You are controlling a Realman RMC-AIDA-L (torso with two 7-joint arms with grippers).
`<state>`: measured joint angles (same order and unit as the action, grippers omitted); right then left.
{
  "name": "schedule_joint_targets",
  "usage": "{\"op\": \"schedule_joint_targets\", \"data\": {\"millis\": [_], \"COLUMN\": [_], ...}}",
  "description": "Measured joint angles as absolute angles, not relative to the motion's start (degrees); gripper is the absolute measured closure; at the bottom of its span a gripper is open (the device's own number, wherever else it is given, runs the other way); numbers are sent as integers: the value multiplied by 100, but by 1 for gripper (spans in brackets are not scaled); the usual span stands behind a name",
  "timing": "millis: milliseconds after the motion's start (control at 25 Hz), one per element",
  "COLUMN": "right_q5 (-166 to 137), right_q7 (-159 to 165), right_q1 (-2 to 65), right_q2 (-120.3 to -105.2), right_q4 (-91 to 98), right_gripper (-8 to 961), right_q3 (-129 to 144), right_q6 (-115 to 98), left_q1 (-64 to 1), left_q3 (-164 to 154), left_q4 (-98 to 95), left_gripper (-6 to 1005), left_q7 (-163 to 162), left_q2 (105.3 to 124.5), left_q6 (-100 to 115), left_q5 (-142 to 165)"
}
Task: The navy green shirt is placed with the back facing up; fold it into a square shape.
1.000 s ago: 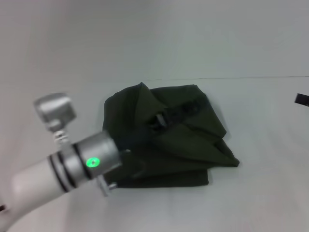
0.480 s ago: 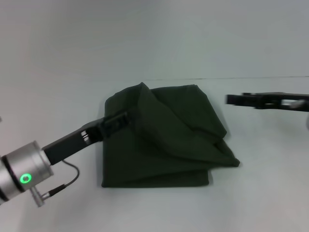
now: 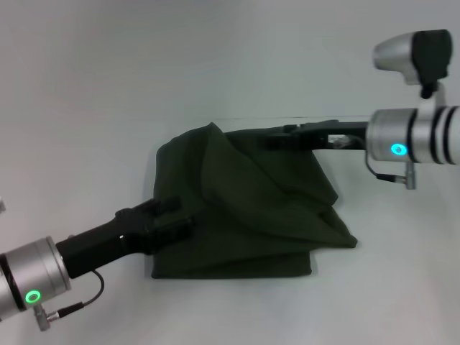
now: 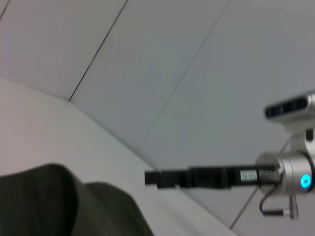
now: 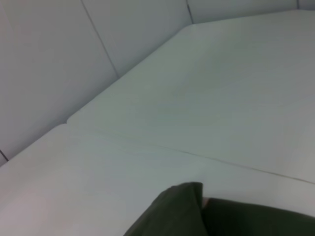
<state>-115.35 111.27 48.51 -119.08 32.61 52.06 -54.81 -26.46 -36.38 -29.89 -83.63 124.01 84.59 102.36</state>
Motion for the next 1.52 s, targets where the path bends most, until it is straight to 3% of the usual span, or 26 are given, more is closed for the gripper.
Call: {"op": "schedule_joint_targets", "data": {"millis": [160,720,1520], "right_q5": [-11457,-10876,-9989], "right_q7": [11151,11131,11118], "right_q1": [5024,5935,6001], "right_q2": [-12009,-12064,-12101], "right_q4": [3243,2560,2254], "right_gripper": [187,197,196], "right_q3": [5679,7048,8318], "right_q6": [-5083,-3298,-2398], "left_q1": [-2575,-2515,-2609], "left_q3": [-3625,-3621,-3630], "left_q4": [-2971,-2811,-2645], "left_gripper": [124,124,125], "left_q7": [-8310,-8305,-8305], "left_q2": [12409,12425,12410], "left_q6": [8328,7991,7672], "left_q5": [10338,10380,10332]}}
